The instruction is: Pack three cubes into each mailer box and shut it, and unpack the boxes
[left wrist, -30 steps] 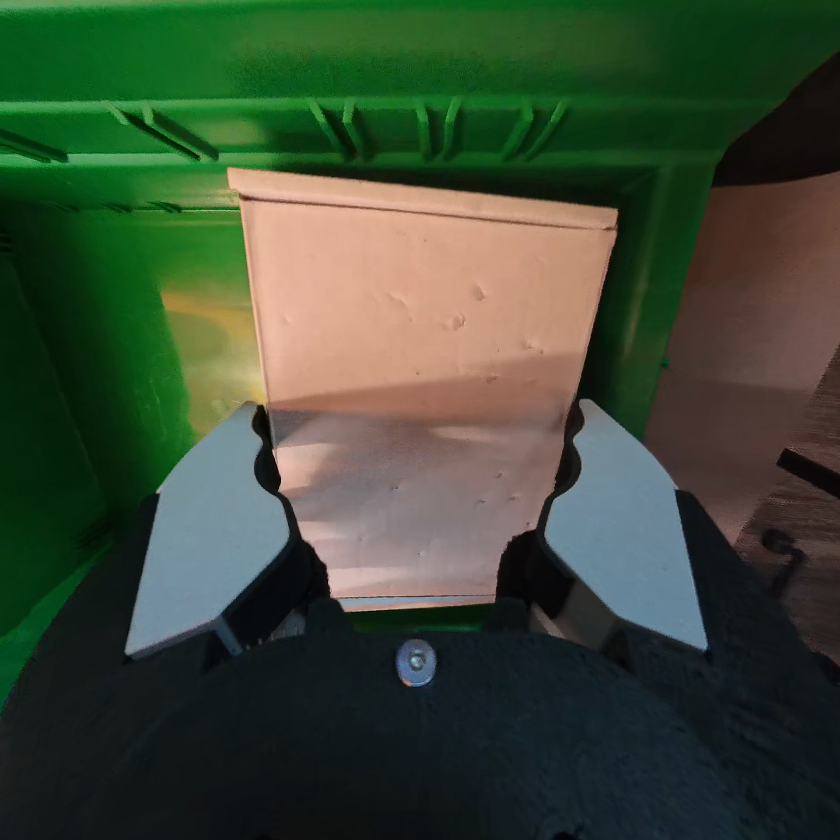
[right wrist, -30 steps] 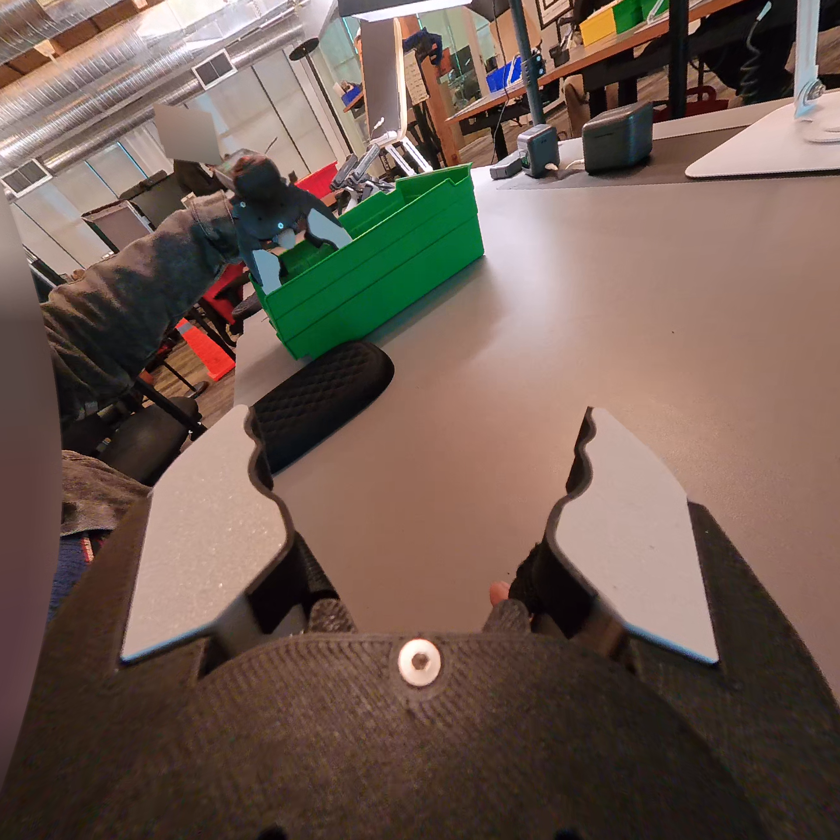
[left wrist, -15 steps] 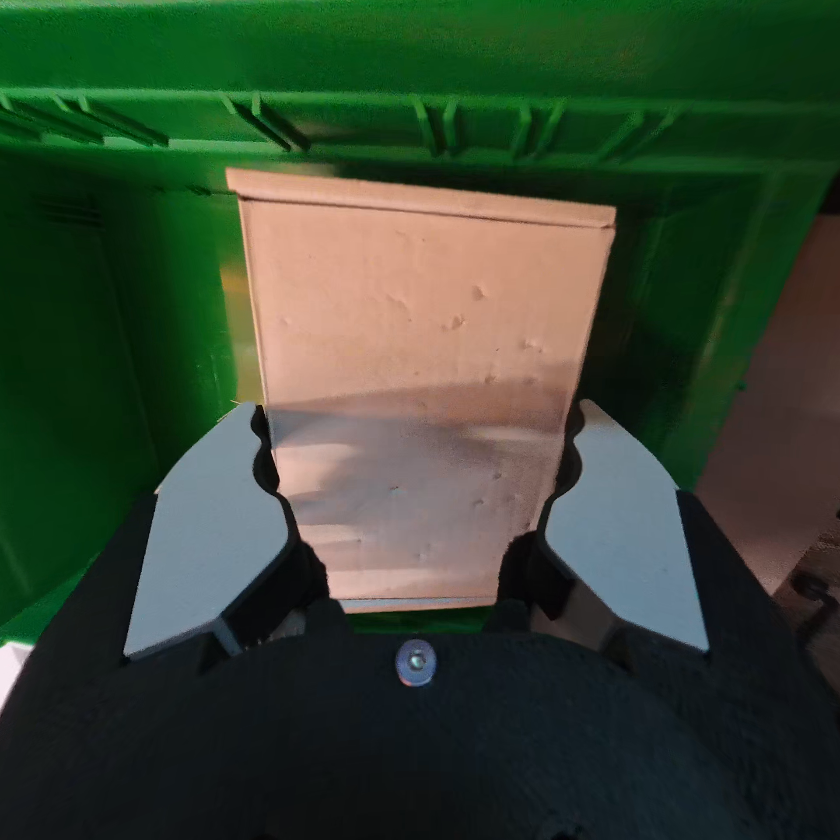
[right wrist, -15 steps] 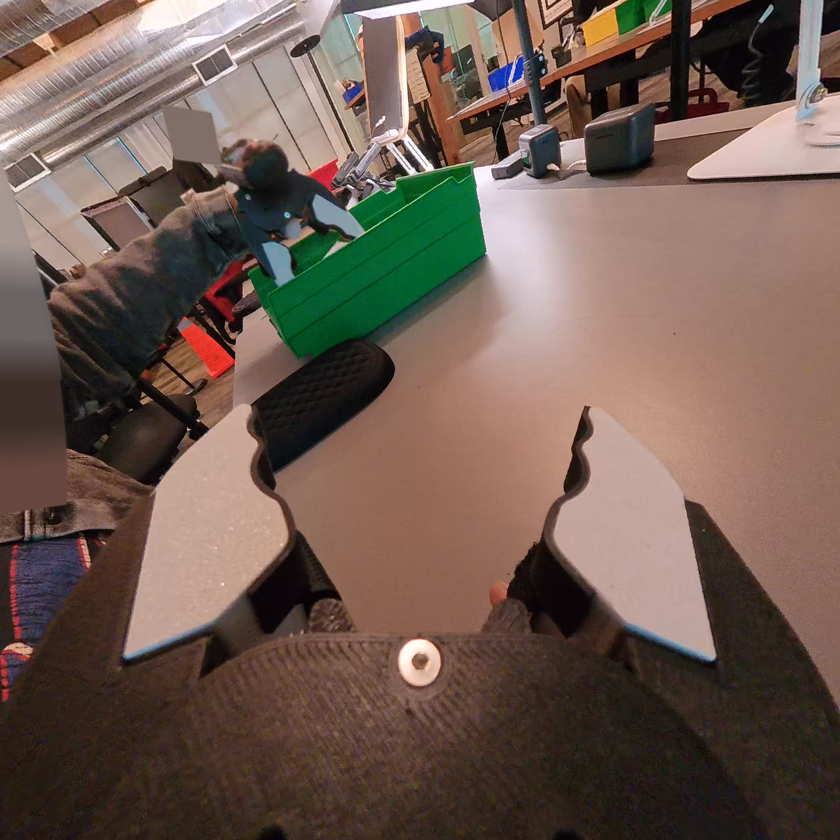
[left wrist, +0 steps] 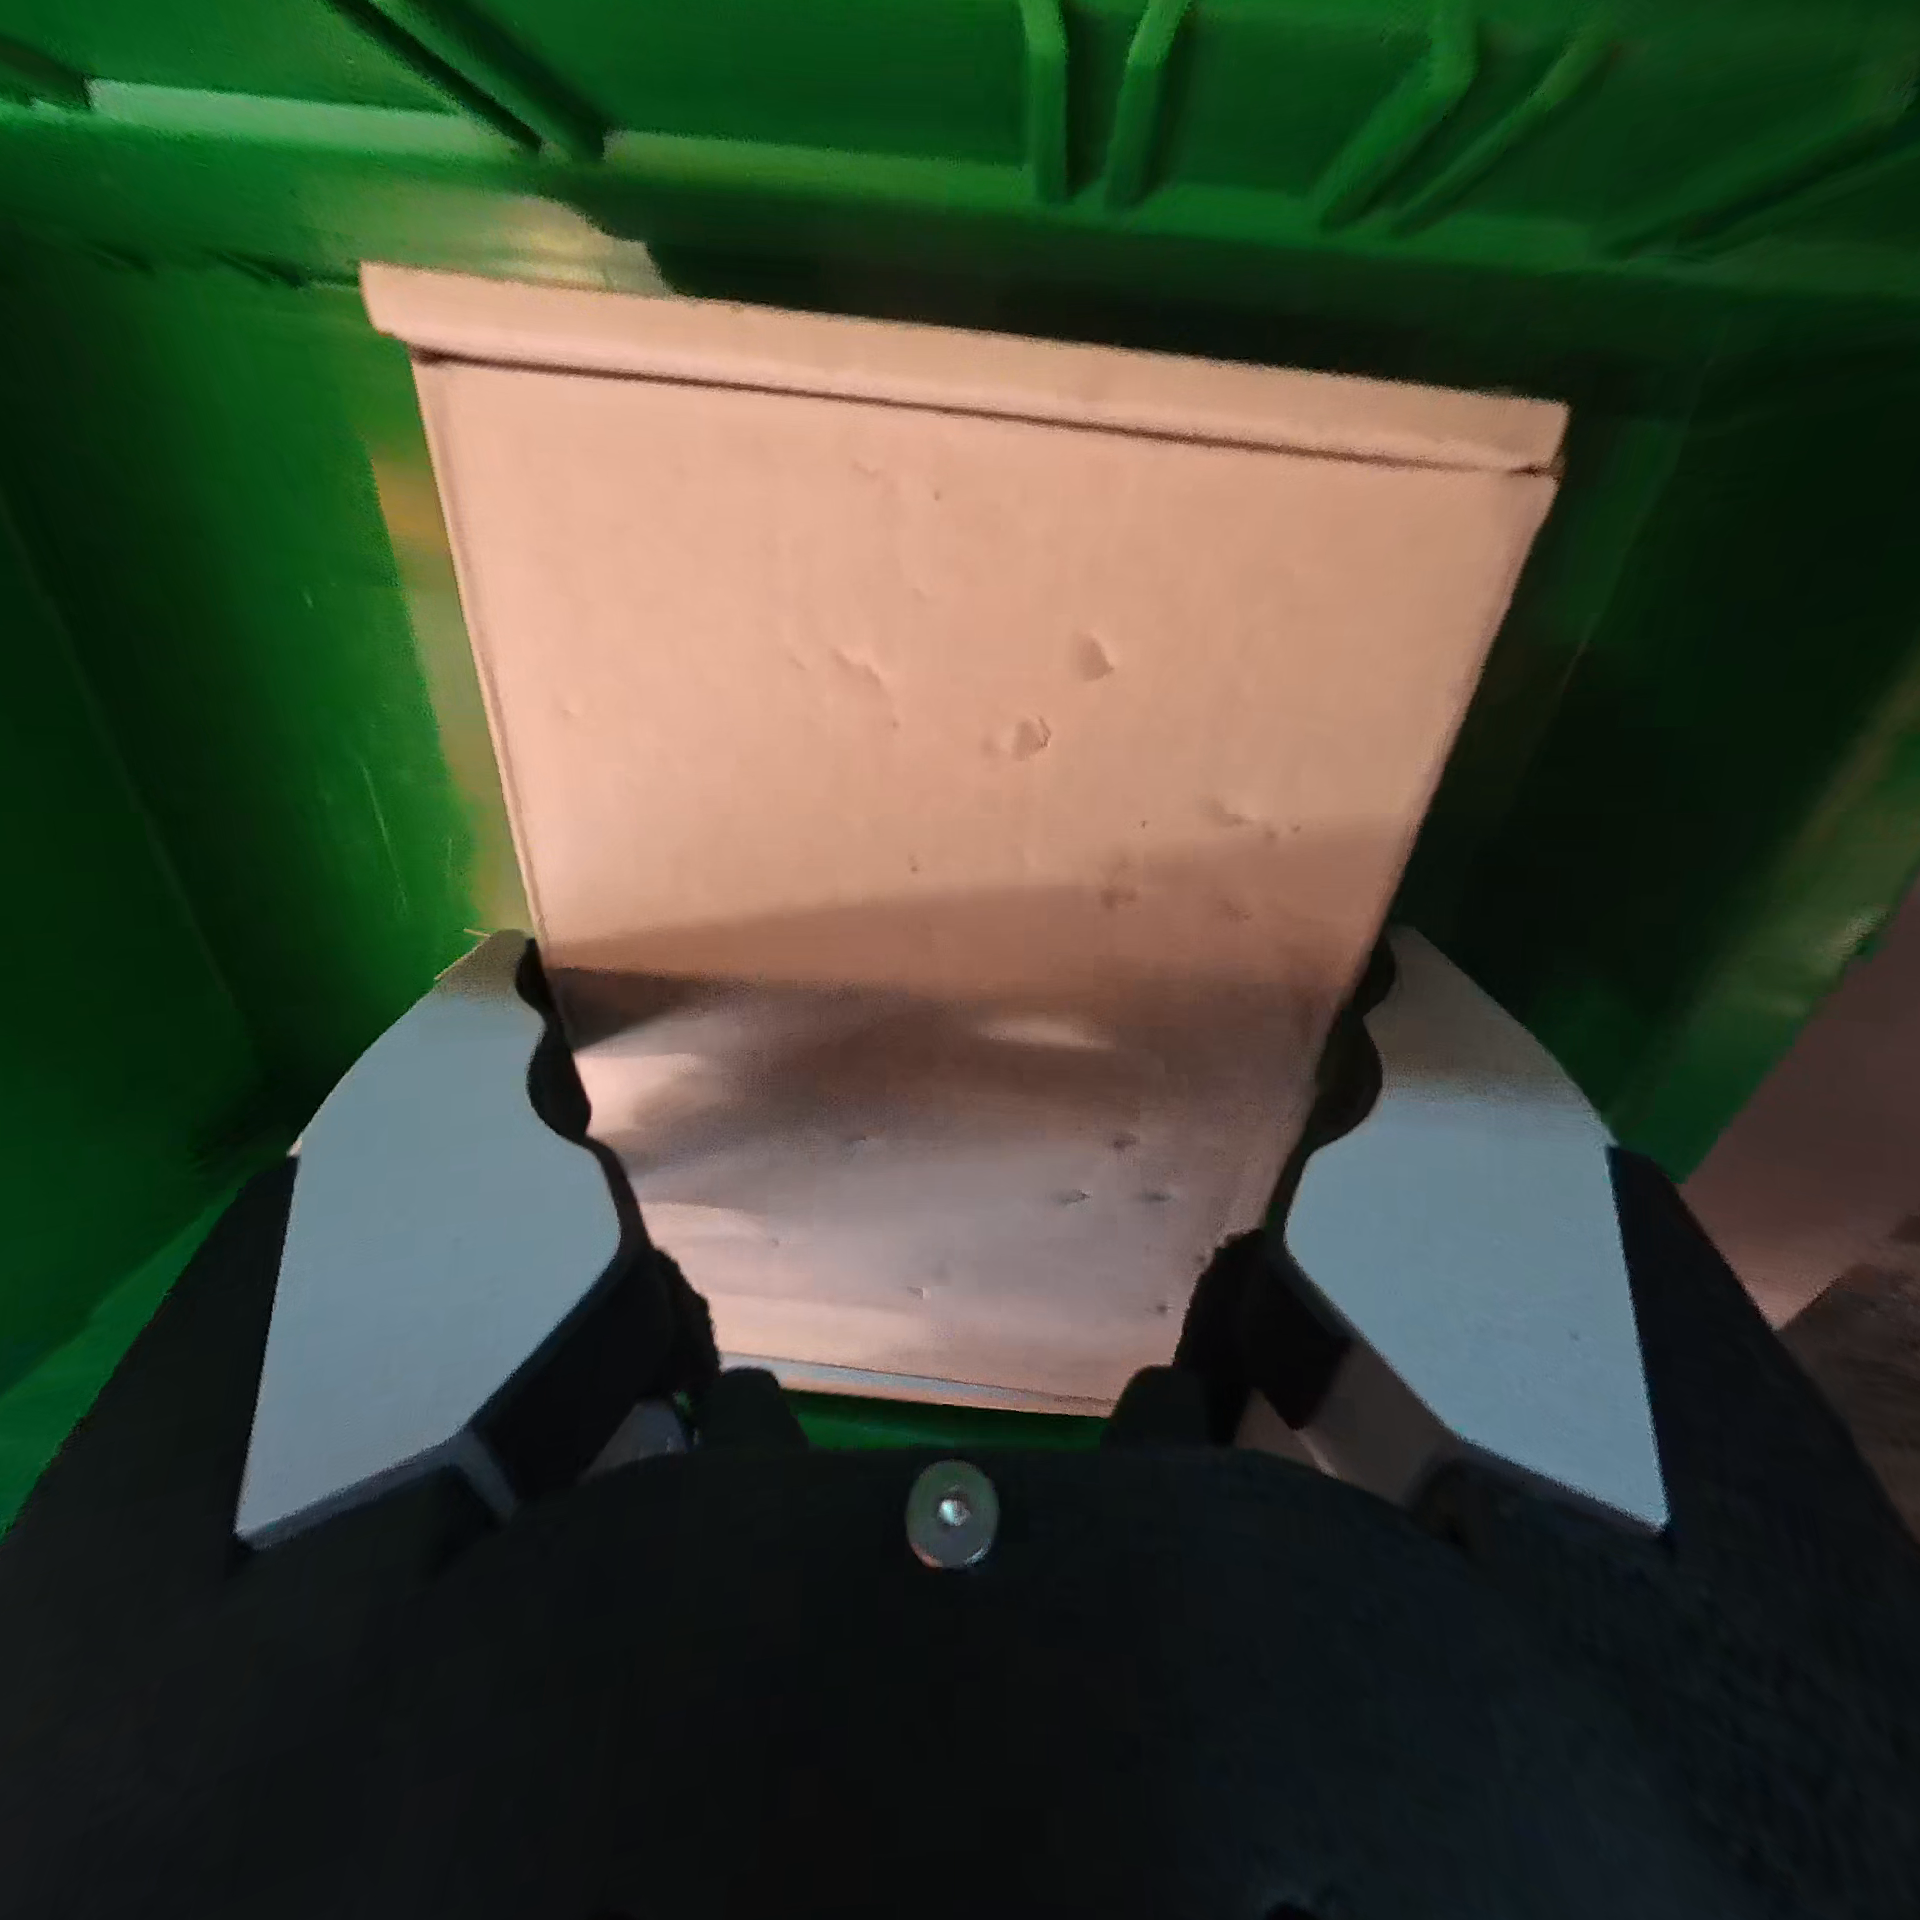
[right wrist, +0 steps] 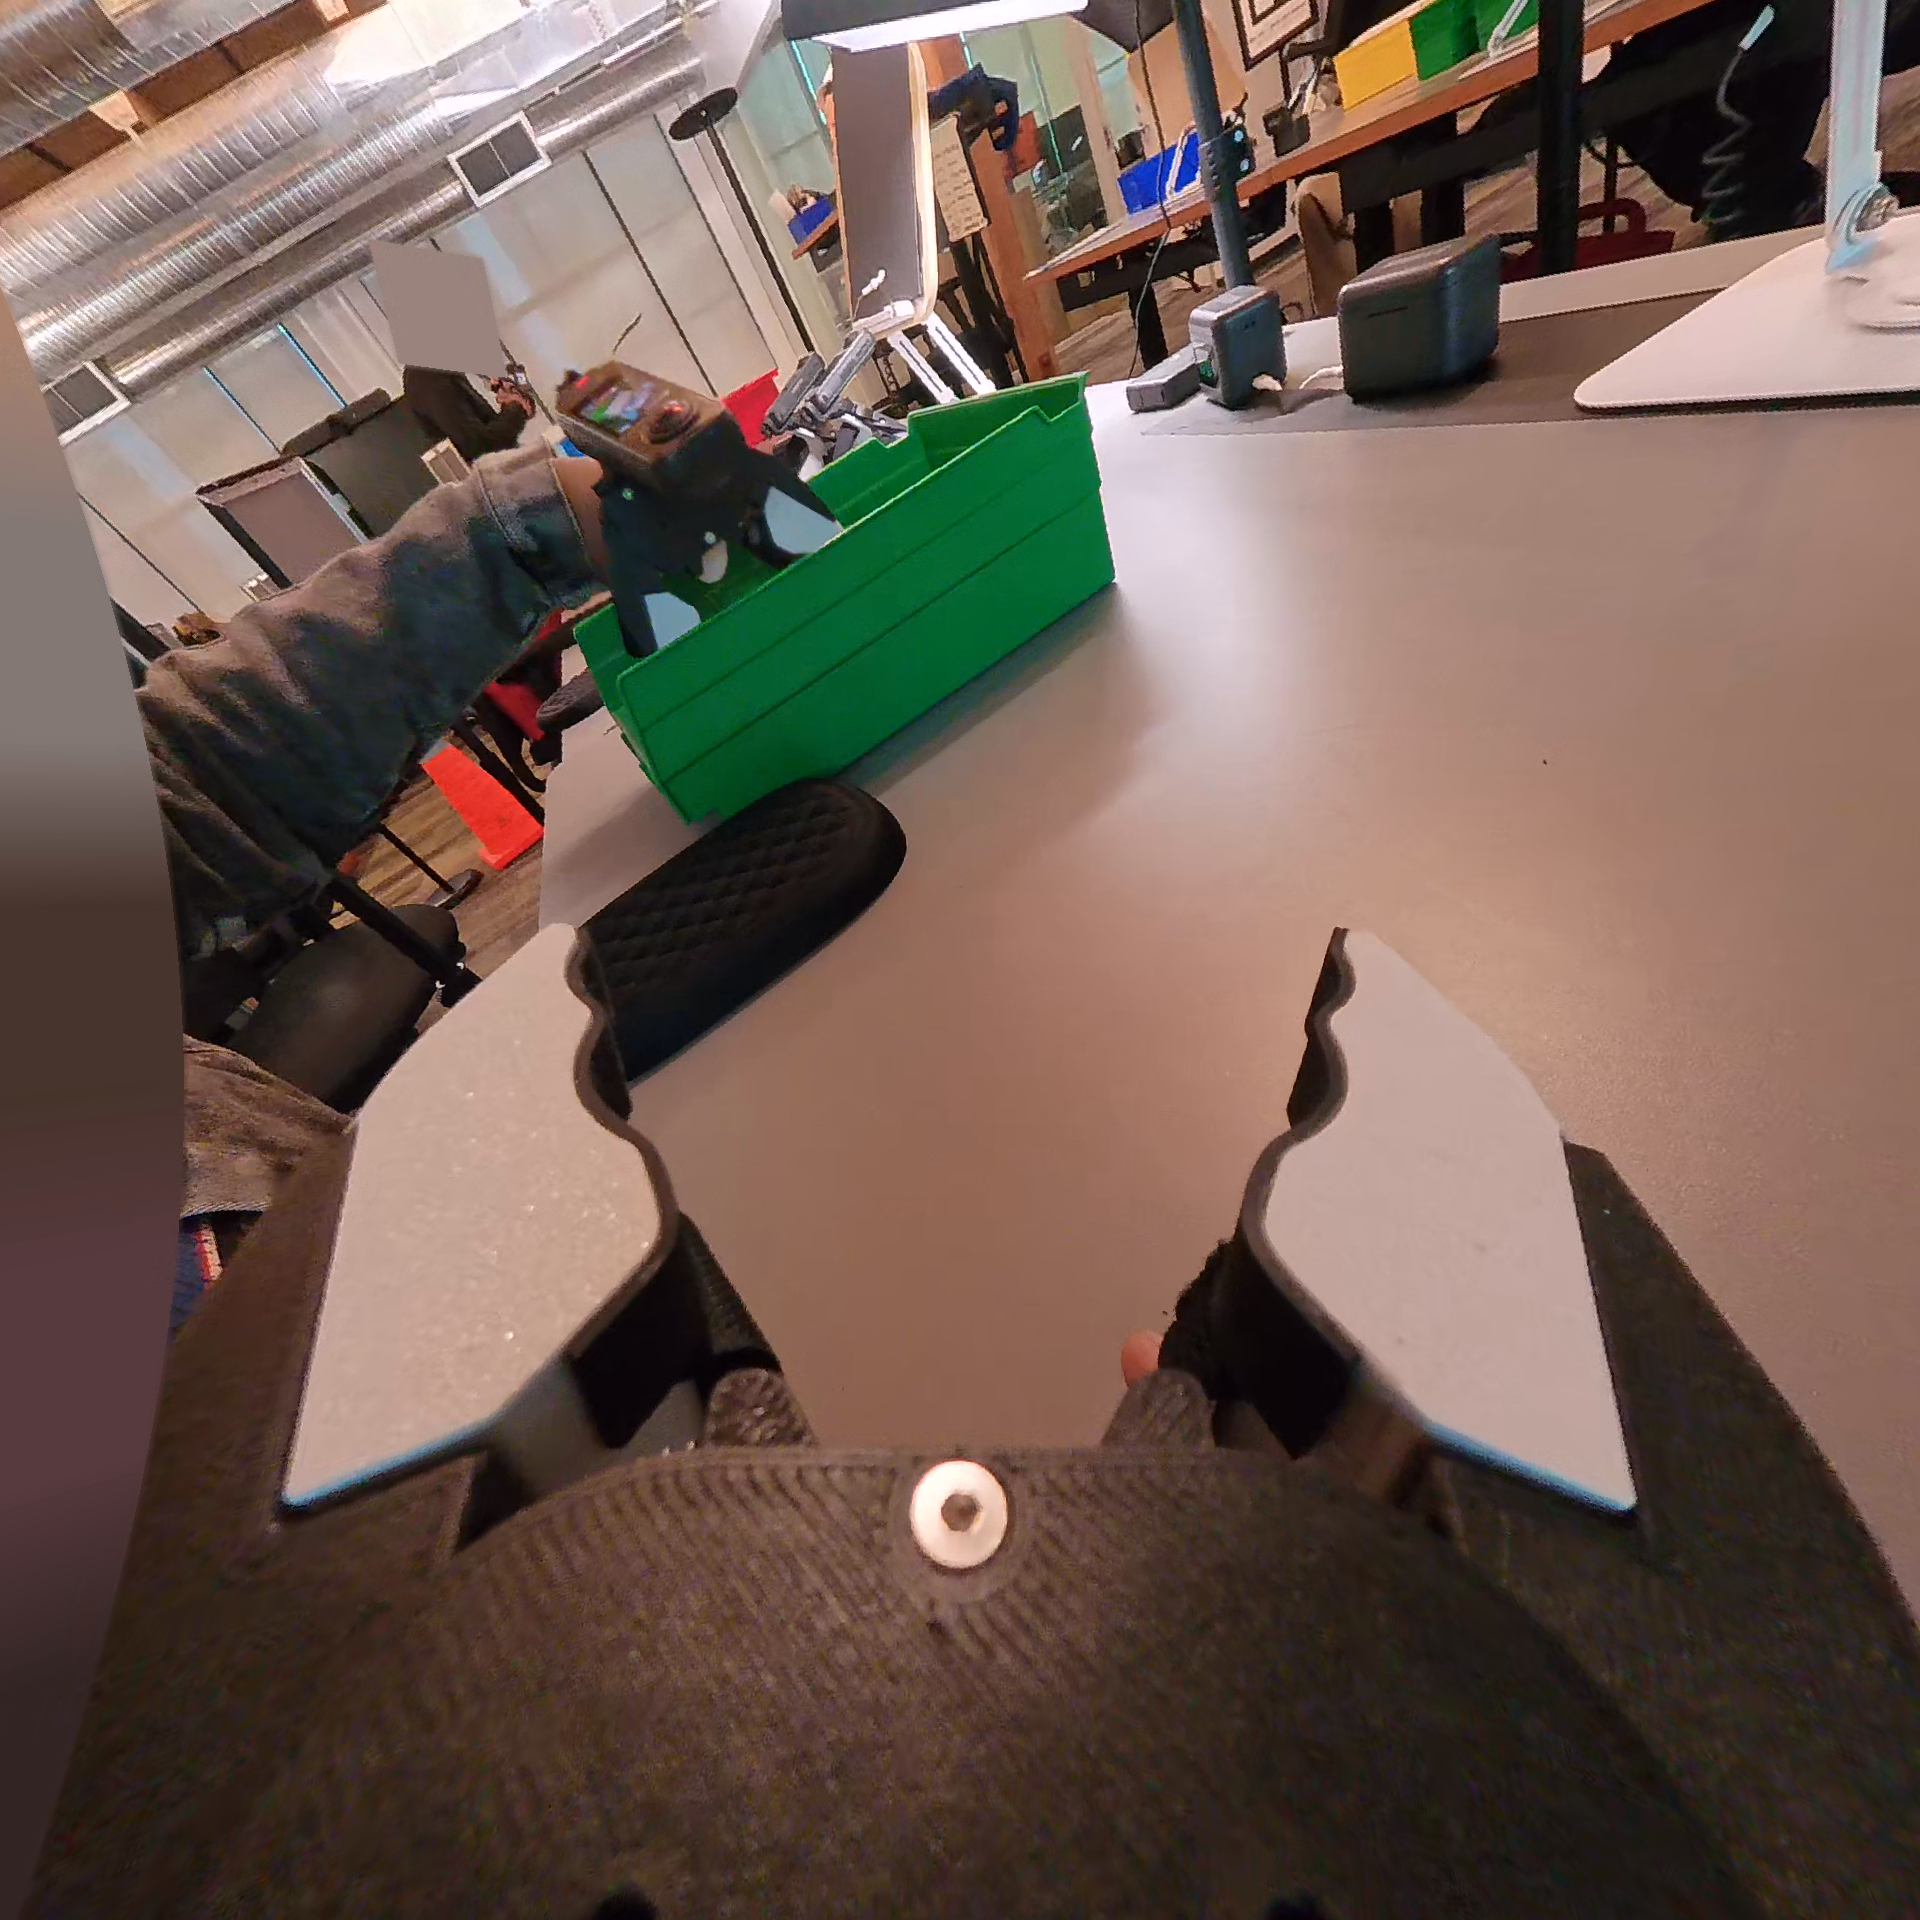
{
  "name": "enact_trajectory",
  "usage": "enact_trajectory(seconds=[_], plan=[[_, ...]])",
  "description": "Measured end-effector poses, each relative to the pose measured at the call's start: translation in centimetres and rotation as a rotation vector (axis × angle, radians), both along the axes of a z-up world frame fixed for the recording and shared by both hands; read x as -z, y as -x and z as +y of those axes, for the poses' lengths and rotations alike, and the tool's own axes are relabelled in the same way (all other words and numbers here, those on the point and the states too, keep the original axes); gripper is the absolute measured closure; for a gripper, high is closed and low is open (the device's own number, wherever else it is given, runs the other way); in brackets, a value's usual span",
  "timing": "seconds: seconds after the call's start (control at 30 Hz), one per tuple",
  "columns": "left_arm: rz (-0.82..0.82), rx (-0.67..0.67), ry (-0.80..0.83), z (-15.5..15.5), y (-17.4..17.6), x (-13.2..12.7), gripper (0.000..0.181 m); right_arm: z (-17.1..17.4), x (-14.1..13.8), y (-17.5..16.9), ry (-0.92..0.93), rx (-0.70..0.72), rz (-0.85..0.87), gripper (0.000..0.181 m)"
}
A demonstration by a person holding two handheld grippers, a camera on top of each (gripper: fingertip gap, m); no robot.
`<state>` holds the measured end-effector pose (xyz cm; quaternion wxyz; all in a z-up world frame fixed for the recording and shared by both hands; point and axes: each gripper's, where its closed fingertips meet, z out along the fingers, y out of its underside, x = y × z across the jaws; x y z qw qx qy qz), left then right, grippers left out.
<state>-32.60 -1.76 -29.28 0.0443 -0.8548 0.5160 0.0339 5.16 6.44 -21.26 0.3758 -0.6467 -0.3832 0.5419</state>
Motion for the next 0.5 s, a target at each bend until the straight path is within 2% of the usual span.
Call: enact_trajectory(seconds=[0.2, 0.5], plan=[[0.046, 0.037, 0.018, 0.1, 0.4, -0.6, 0.049, 0.0, 0.0, 0.0, 0.008, 0.000, 0.002, 0.055], [0.068, 0.008, -0.105, 1.2, 0.6, -4.9, 0.050, 0.0, 0.0, 0.0, 0.000, -0.001, 0.000, 0.055]])
